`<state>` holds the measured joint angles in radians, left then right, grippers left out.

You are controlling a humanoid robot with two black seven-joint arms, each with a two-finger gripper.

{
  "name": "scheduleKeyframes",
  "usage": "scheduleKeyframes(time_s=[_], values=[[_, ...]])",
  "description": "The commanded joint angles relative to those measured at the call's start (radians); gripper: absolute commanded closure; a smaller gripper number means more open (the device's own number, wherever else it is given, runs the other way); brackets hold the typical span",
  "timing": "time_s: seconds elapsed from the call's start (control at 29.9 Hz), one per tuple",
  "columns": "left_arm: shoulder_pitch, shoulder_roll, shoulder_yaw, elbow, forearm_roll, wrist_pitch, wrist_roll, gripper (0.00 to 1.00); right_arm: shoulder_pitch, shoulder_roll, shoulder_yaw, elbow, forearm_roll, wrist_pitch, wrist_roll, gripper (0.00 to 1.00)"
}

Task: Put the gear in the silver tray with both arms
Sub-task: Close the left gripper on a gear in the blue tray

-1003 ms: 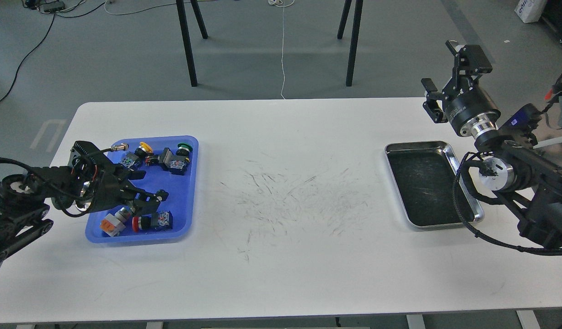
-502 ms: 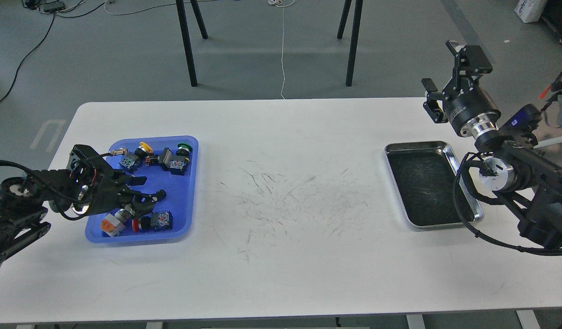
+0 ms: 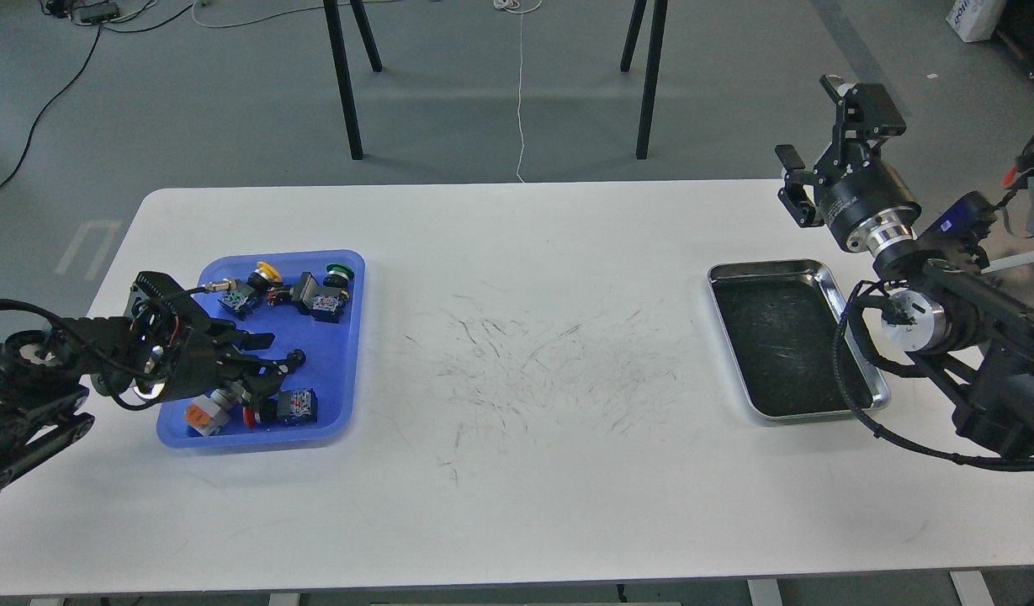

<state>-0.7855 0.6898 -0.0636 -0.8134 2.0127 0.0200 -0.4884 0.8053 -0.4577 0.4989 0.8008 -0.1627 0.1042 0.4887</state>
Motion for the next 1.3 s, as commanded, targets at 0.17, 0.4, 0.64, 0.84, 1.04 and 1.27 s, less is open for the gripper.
scheduleKeyframes(time_s=[0.17,0.4,0.64,0.84,1.04,1.27], values=[[-0.001,-0.032,-0.001,0.0,-0.002,0.0,0.0,0.51,0.0,-0.001,-0.003,0.0,0.0,0.0,0.0,0.01],[-0.006,-0.046,0.004,0.002,0.0,0.0,0.0,0.56,0.0,-0.001,-0.003,0.0,0.0,0.0,0.0,0.01],[-0.011,-0.046,0.025,0.014,0.001,0.001,0.0,0.66,-0.001,-0.007,-0.003,0.0,0.0,-0.001,0.0,0.01],[-0.018,-0.044,0.025,0.014,0.014,0.021,0.0,0.73,-0.001,-0.007,-0.003,0.0,0.0,-0.003,0.0,0.01],[-0.027,-0.042,0.027,0.014,0.015,0.05,0.0,0.78,-0.001,-0.007,-0.003,-0.002,0.0,-0.003,0.0,0.01],[-0.031,-0.041,0.039,0.011,0.015,0.066,0.0,0.81,-0.001,-0.007,-0.003,-0.002,0.0,-0.005,0.0,0.01]])
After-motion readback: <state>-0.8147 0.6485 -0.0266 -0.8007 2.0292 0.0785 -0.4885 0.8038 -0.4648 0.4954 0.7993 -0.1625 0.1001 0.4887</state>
